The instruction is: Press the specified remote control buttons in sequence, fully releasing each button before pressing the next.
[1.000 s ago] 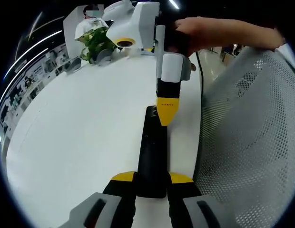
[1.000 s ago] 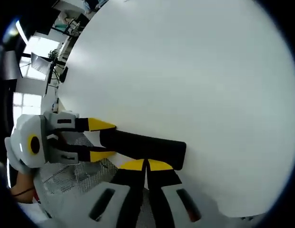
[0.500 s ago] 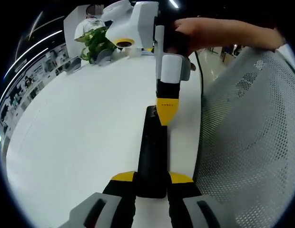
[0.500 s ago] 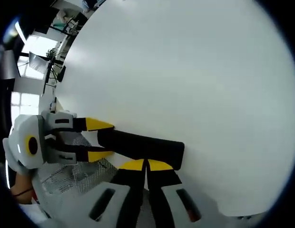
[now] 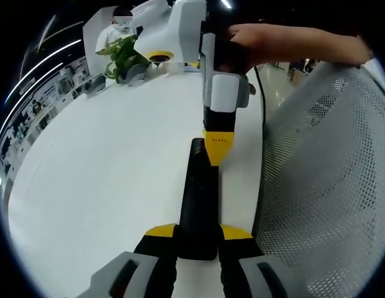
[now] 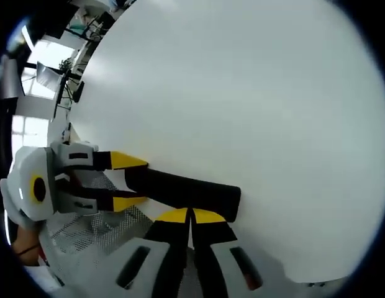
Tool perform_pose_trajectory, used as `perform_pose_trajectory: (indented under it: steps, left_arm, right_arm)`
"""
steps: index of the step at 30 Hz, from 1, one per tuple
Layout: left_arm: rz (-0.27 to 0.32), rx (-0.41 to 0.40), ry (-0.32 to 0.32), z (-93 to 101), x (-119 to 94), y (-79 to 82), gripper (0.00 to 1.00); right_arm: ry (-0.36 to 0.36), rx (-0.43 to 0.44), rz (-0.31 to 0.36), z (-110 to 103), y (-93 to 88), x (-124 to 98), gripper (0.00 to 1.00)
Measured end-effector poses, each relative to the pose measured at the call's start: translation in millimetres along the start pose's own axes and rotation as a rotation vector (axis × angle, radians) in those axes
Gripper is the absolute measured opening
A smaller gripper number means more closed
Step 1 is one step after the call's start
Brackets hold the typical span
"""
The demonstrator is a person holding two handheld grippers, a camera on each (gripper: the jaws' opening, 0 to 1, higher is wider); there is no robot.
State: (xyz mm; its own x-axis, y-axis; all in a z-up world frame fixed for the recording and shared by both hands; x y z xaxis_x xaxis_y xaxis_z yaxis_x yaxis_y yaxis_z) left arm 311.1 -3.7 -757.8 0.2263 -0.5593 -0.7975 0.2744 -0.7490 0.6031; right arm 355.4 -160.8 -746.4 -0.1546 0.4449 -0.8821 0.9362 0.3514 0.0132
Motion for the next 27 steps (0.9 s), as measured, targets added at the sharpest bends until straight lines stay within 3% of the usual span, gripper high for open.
perform_pose_trajectory:
  steps: [7,10,15,27]
  left_arm:
    - [0.001,0.005,-0.002,0.0,0.0,-0.1,0.25]
    - [0.0,0.006,-0.002,0.0,0.0,0.0,0.25]
    - [-0.001,0.006,-0.003,0.1,-0.1,0.2,0.25]
    - [0.0,0.004,-0.003,0.1,-0.3,0.0,0.25]
  right_arm:
    - [0.017,0.044,0.003,0.2,-0.4,-1.6,0.0]
    - [-0.001,0.035,0.034,0.2,2.3,-6.0,0.0]
    - [0.027,0.045,0.076,-0.6,6.0,-8.0,0.0]
    - [-0.003,0.003,0.07,-5.2,7.0,-3.8,0.0]
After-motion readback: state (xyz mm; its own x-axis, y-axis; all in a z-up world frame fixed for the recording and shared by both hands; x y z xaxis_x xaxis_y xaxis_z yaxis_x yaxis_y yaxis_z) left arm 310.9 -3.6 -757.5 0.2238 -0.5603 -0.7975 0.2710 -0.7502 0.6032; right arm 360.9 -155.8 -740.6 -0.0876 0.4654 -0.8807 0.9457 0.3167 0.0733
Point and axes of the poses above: the point that each gripper's makers call its tool centre point, and the gripper's own axes: x roughly forward along the fingers, z roughly to its right, y roughly out of its top, the point moved 9 cm from there along -x, roughly backward along the fingers, and after that the axes turned 2 degrees about x, right-handed, at the moved point
